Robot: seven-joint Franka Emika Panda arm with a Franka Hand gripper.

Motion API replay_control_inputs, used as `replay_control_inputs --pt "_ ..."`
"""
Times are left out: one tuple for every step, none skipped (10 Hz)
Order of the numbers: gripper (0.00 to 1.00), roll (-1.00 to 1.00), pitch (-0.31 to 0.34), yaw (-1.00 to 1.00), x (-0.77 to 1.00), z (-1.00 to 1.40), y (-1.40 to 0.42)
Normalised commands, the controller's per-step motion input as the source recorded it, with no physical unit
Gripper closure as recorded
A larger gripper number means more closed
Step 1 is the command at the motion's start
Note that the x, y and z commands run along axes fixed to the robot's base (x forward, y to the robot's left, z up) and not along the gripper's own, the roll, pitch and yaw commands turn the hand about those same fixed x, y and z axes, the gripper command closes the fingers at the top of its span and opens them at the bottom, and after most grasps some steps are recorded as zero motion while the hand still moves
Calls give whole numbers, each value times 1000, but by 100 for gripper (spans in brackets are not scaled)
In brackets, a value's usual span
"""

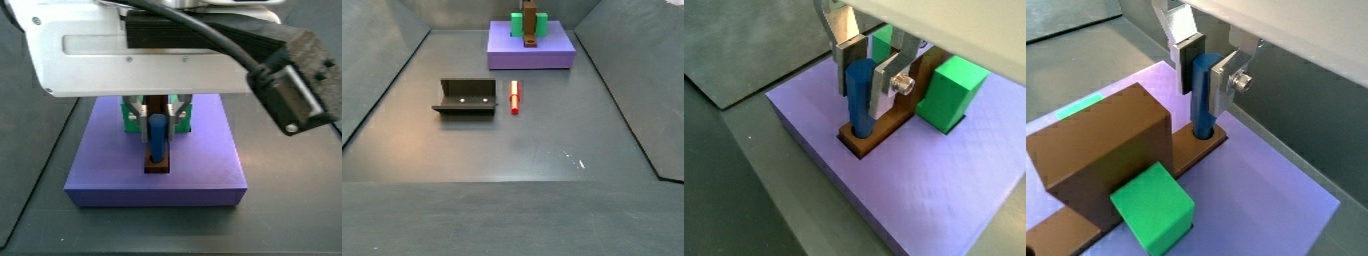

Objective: Pick up the blue object. Move up. Place the blue object on the fixture. Regrasp the blue object. Move to above the board. Insert the blue object.
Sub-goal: Insert the blue object.

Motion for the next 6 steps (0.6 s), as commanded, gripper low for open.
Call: replay_control_inputs --pt "100 -144 16 0 49 -146 -134" --pt "100 -126 0 0 66 -229 -103" --pt "100 -30 0 0 46 -269 -17" --pt "100 0 0 0 0 -474 0" --pt "100 0 0 -9 0 -523 0" --pt "100 0 0 0 0 0 0"
